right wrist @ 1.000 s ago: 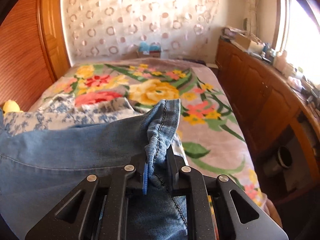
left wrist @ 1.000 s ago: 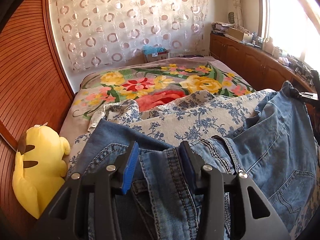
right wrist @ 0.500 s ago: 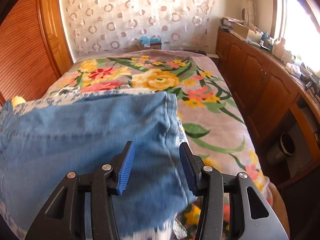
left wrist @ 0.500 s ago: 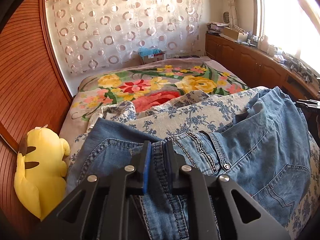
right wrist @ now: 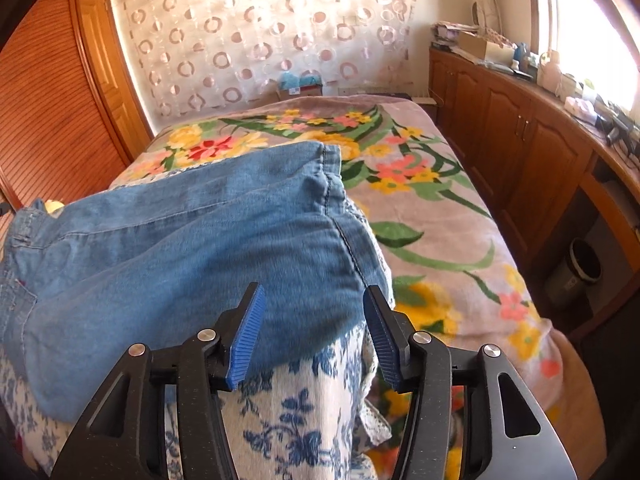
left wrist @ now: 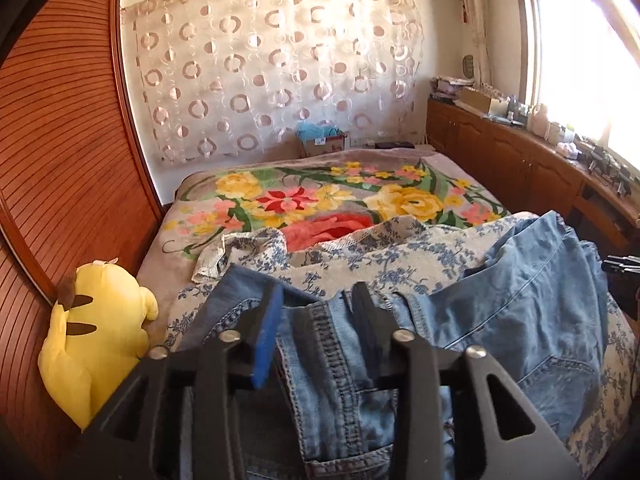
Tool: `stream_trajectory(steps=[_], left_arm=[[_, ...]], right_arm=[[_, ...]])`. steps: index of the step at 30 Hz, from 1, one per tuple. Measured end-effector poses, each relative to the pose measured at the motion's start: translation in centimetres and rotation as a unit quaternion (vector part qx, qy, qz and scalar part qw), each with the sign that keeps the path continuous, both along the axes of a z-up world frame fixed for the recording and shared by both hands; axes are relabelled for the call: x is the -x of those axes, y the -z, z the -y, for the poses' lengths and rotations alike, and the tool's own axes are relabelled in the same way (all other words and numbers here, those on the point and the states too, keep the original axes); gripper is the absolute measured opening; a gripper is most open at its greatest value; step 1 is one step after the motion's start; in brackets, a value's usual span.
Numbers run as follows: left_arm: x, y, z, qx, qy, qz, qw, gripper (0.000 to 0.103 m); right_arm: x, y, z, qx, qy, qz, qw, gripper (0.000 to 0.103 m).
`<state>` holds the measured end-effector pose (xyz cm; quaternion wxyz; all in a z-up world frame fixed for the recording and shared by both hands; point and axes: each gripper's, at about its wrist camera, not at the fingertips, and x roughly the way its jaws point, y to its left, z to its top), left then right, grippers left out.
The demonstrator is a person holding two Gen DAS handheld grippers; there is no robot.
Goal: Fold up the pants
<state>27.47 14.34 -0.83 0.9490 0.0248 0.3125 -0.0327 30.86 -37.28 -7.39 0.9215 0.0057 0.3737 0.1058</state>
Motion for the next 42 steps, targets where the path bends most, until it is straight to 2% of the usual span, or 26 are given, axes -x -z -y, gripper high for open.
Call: stream_trajectory(steps=[1, 4, 6, 9, 26, 31, 33, 36, 42], left_arm=[[0.4, -0.3, 0.4, 0.003, 0.007, 0.004, 1.0000, 0.039], [1.0, -0.7, 1.5, 0.008, 0.023, 0.008, 0.9997, 0.050], [1.2, -1.0, 2.4, 0.018, 0.036, 0.013, 0.9991, 0.067], [1.3, -0.9, 3.7, 0.027, 0.054, 0.012, 0.9981, 0.071], [1.6, 3.3, 12.0, 0.037, 0.107, -0.029, 0.9931, 0.071], [1.7, 4.3, 13.0, 0.027, 0.109, -0.043, 0.9927, 0.071], [1.8, 4.7, 12.9, 0.028, 0.109, -0.048, 0.9925, 0.071], [2.0, 5.1, 13.0, 0.030, 0.108, -0.054, 0.9922, 0.071], [2.3, 5.7, 13.1, 0.028, 0.104, -0.062, 0.9922, 0.071]], right_arm=[[0.2, 0.0, 0.1, -0.001, 0.001, 0.001, 1.000, 0.053], [0.5, 0.1, 0.1, -0.004, 0.002, 0.000, 1.000, 0.054], [0.6, 0.3, 0.2, -0.006, 0.003, 0.000, 1.000, 0.055], [0.5, 0.6, 0.2, -0.007, 0.004, -0.003, 1.000, 0.055], [-1.1, 1.8, 1.9, -0.053, 0.021, -0.027, 0.998, 0.055], [-1.3, 1.8, 1.8, -0.065, 0.023, -0.029, 0.997, 0.038], [-1.3, 1.8, 1.8, -0.063, 0.028, -0.026, 0.997, 0.020], [-1.2, 1.7, 1.7, -0.056, 0.030, -0.022, 0.998, 0.006], [-0.6, 1.1, 1.7, -0.046, 0.031, -0.010, 0.998, 0.002]])
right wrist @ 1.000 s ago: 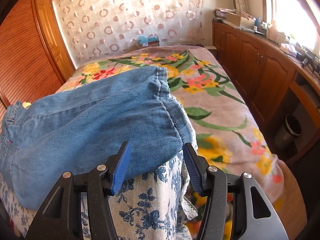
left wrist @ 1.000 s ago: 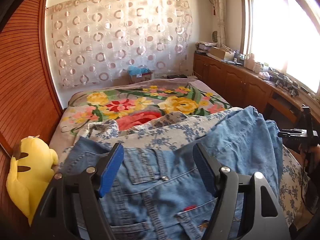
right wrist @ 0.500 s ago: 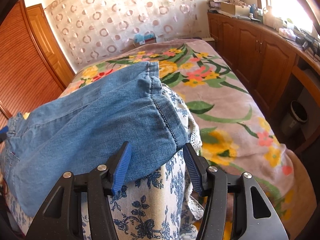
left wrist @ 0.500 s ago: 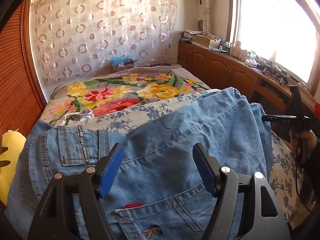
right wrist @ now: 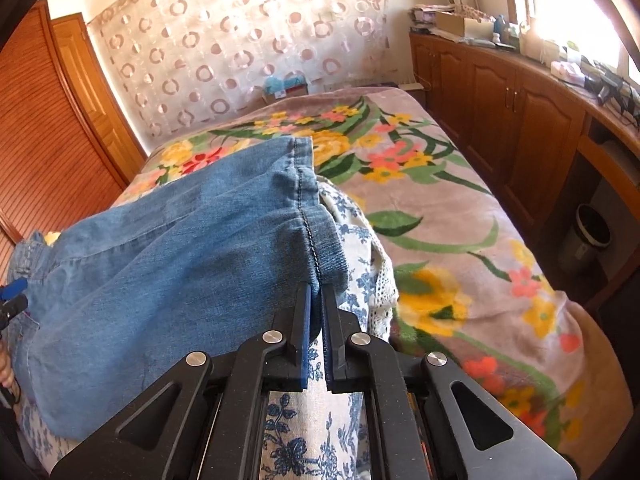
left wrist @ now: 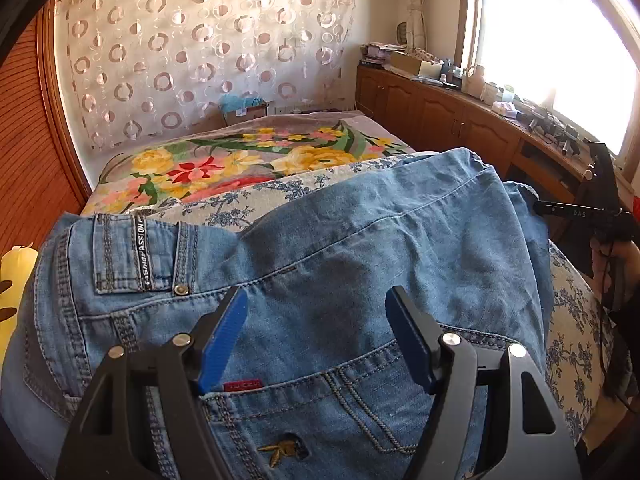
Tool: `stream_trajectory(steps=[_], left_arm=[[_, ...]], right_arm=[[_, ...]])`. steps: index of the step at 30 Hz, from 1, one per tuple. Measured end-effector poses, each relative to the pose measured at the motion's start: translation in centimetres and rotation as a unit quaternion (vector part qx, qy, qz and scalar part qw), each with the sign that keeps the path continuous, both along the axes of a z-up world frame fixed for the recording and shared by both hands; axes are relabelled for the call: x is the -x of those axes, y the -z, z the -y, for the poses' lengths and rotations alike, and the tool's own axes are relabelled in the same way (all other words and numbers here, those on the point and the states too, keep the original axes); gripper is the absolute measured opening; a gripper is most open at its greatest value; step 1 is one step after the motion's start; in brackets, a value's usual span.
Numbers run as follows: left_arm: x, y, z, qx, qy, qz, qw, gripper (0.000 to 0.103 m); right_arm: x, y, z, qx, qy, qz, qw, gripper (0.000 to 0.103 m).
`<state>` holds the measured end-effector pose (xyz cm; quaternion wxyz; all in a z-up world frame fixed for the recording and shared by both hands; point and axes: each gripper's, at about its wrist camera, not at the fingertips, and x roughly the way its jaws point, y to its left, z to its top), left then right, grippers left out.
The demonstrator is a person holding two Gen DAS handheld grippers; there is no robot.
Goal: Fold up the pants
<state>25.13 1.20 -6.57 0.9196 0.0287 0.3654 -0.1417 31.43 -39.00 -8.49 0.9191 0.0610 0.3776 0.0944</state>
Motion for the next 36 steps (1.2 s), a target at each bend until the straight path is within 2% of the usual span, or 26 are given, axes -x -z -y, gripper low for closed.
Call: stream_trajectory(steps=[11, 19, 25, 30, 33, 36], left_arm=[[1.0, 0.3, -0.3, -0.001, -0.008, -0.007, 0.9999, 0.071], [2.5, -0.8, -1.2, 0.005, -0.011, 0.005, 0.9999, 0.071], [4.1, -1.9, -2.6, 0.010, -0.017, 0.018, 0.9996, 0.071], [6.0, -2.5, -4.7, 0.017, -0.034, 0.028, 0.9989, 0.071], [6.9, -2.7, -5.9, 0.021, -0.045, 0.031, 0.9983, 0.071], [7.5, -2.7, -7.1, 0.025, -0.053, 0.032, 0.9978, 0.071]], right_arm=[[0.7, -1.5, -0.2, -0.002, 0.002, 0.015, 1.000, 0.001], [1.1, -5.4, -2.6, -0.010, -0.021, 0.059, 0.998, 0.001], [1.8, -8.8, -7.6, -0.019, -0.063, 0.095, 0.993, 0.001], [2.9, -11.3, -13.8, -0.021, -0.121, 0.123, 0.985, 0.000], [3.8, -12.0, -17.6, -0.013, -0.155, 0.130, 0.979, 0.000], [4.1, -11.9, -19.2, -0.012, -0.164, 0.129, 0.978, 0.000]])
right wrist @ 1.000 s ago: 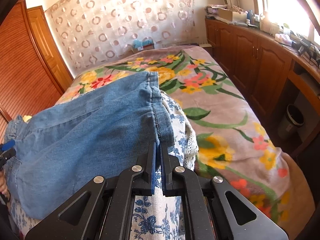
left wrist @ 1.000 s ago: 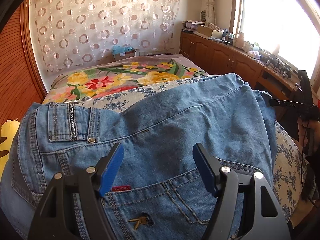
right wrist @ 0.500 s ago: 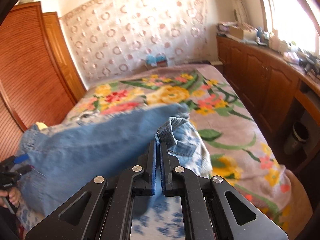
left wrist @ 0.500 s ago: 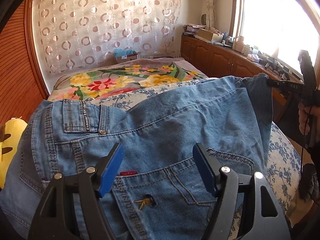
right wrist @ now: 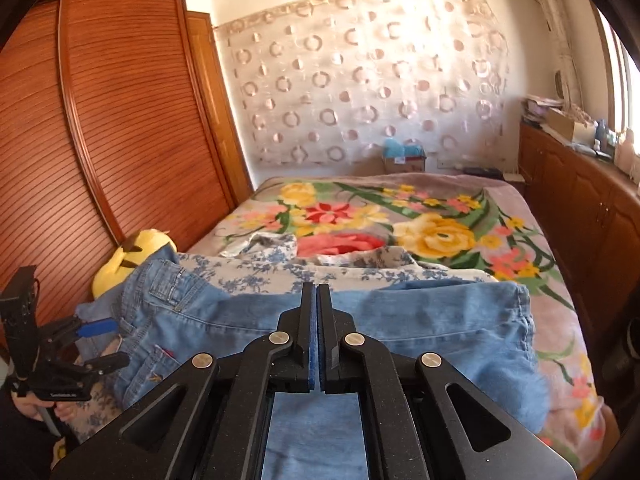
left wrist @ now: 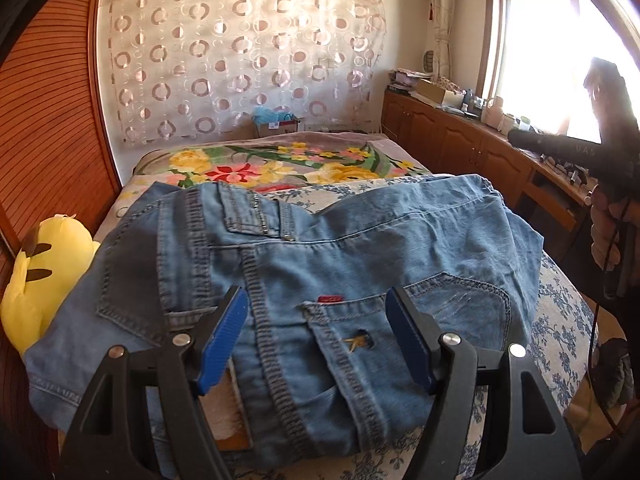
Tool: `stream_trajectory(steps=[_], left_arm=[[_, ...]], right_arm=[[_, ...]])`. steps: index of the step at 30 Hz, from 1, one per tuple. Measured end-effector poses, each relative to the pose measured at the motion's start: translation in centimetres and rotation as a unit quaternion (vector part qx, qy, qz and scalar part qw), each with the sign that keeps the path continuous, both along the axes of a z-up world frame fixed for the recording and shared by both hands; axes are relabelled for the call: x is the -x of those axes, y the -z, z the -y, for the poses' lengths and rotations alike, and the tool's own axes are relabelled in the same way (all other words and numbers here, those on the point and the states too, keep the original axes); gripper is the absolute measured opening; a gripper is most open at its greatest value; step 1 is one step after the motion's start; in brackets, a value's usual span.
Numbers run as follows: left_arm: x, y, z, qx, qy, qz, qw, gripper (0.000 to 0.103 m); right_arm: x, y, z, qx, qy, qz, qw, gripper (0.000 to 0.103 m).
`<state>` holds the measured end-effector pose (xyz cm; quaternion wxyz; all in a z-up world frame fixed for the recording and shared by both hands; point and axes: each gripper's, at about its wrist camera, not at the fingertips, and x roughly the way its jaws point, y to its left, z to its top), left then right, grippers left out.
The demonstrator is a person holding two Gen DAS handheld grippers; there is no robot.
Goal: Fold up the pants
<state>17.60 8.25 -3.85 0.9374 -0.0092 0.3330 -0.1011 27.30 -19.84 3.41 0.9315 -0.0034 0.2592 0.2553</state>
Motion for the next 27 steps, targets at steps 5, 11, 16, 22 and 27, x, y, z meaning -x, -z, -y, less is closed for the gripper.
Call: stream_trajectory(steps=[5, 11, 16, 22, 27], left_arm=[[0.4, 0.4, -0.6, -0.003, 0.001, 0.000, 1.0000, 0.071], [0.1, 0.9, 0.2, 0.000, 0.009, -0.002, 1.0000, 0.071], [-0.4, 1.5, 1.4, 0.003, 0.016, -0.009, 0.9998, 0.071], [-0.4, 2.4, 2.9, -0.005, 0.027, -0.020, 0.9994, 0.071], [0.4, 3.0, 3.4, 0.000, 0.026, -0.026, 0.9993, 0.071]], right_arm=[[-0.7, 1.9, 2.0, 0.032, 0.043, -0.011, 0.999, 0.000], [-1.9, 5.2, 9.6, 0.055, 0.132, -0.045, 0.989, 0.042], [-3.4, 9.3, 15.3, 0.072, 0.187, -0.106, 0.974, 0.048], [-3.5, 12.0, 18.7, 0.039, 0.200, -0.161, 0.966, 0.049], [-3.1, 12.6, 18.7, 0.020, 0.197, -0.178, 0.964, 0.049]])
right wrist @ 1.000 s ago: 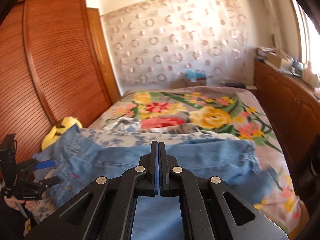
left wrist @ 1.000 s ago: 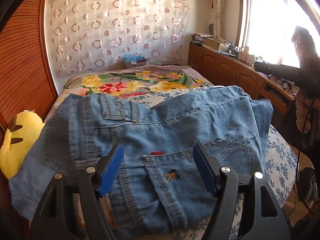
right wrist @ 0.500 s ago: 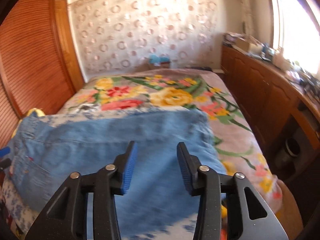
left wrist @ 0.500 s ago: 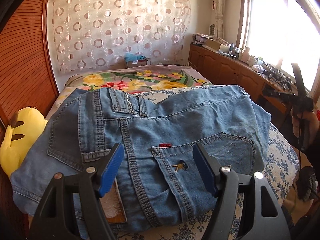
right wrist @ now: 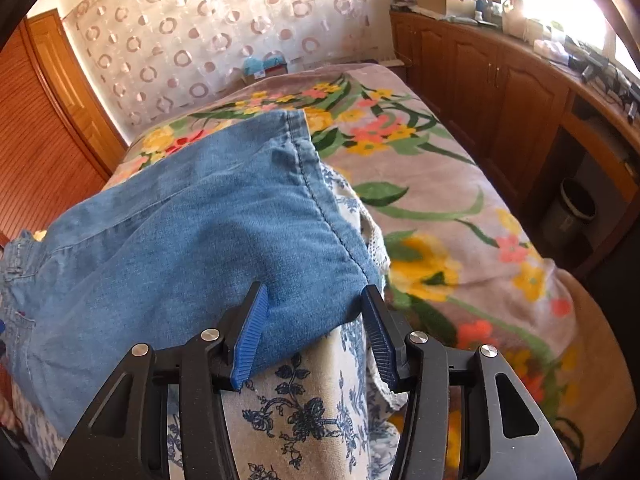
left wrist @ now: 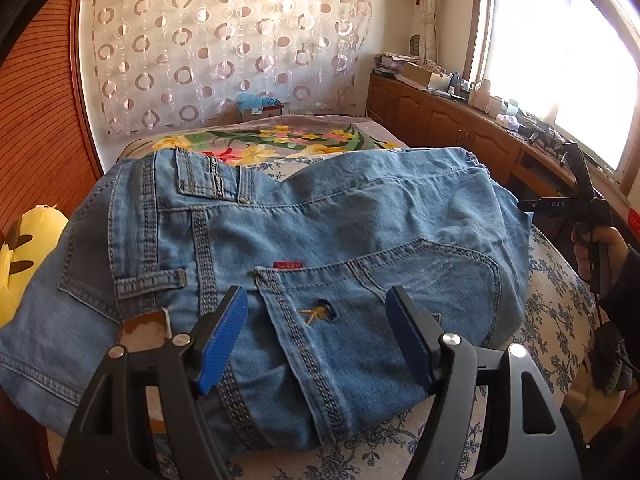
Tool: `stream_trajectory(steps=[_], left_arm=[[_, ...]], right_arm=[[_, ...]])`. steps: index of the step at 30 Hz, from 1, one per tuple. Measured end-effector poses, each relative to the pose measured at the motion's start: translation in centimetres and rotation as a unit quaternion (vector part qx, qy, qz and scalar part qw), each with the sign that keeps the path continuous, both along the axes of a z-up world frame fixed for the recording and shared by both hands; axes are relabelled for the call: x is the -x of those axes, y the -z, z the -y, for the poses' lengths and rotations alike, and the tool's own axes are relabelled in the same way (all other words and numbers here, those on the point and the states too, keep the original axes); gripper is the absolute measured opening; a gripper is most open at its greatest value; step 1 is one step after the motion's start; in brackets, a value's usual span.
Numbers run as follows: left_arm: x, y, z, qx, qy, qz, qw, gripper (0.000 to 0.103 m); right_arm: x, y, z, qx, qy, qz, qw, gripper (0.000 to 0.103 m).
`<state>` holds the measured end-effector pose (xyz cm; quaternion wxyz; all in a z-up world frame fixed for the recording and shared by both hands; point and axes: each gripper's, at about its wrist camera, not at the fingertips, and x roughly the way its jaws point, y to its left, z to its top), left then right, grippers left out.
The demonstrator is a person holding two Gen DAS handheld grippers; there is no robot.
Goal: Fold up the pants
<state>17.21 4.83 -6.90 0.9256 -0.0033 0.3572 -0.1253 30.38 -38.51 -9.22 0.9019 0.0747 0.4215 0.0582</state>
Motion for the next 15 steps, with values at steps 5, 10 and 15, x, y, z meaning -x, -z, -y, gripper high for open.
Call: stream_trajectory(steps=[5, 10, 15], left_arm=[[1.2, 0.5, 0.7, -0.003, 0.001, -0.004, 1.0000, 0.071], [2.7, 0.3, 1.2, -0.006, -0.001, -0.002, 1.0000, 0.071], [4.0, -0.7, 0.8, -0.005, -0.008, 0.007, 0.9999, 0.071]], right_arm=[[0.1, 0.4, 0.1, -0.023, -0.005, -0.018, 1.000, 0.042], [1.1, -1.0, -0.7, -0.008, -0.005, 0.007, 1.000, 0.005], [2.9, -4.9, -1.7, -0.001, 0.005, 0.070, 0.998, 0.004]])
